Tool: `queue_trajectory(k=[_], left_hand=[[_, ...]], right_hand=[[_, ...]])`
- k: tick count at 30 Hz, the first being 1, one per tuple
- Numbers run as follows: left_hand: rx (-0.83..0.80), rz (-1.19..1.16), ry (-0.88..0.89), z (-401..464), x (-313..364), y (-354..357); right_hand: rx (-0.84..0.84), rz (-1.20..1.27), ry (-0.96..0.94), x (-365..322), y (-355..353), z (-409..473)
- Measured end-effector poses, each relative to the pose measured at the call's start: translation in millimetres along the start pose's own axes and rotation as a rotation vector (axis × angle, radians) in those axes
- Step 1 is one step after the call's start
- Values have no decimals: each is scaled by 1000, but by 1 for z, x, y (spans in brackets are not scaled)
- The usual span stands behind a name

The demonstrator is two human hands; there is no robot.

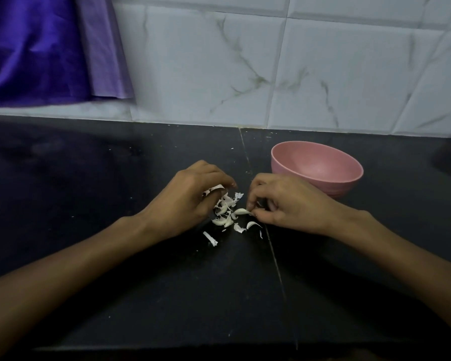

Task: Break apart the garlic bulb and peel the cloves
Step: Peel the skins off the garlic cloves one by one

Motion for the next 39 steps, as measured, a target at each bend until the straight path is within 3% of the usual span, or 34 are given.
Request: queue_trajectory(k=[14, 17, 24, 33, 39], left_hand=[[-3, -409, -317, -1, 2, 2], [40, -481, -352, -1, 0, 0], [45, -480, -379, -4, -5, 3], [177, -623, -411, -4, 1, 2], [232, -594, -429, -5, 4, -2]], right_hand=[[328, 308, -46, -9, -14, -2], [318, 395, -17, -8, -11, -1], [312, 949, 159, -8, 4, -1], [311, 1141, 246, -8, 12, -4], [262, 1367, 308, -17, 17, -8]])
Point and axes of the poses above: each hand's wrist, its own z-axis towards the middle knuckle, its own y-axis out of the palm, x = y × z, the point moved 4 cm from there along z, towards the middle knuckle
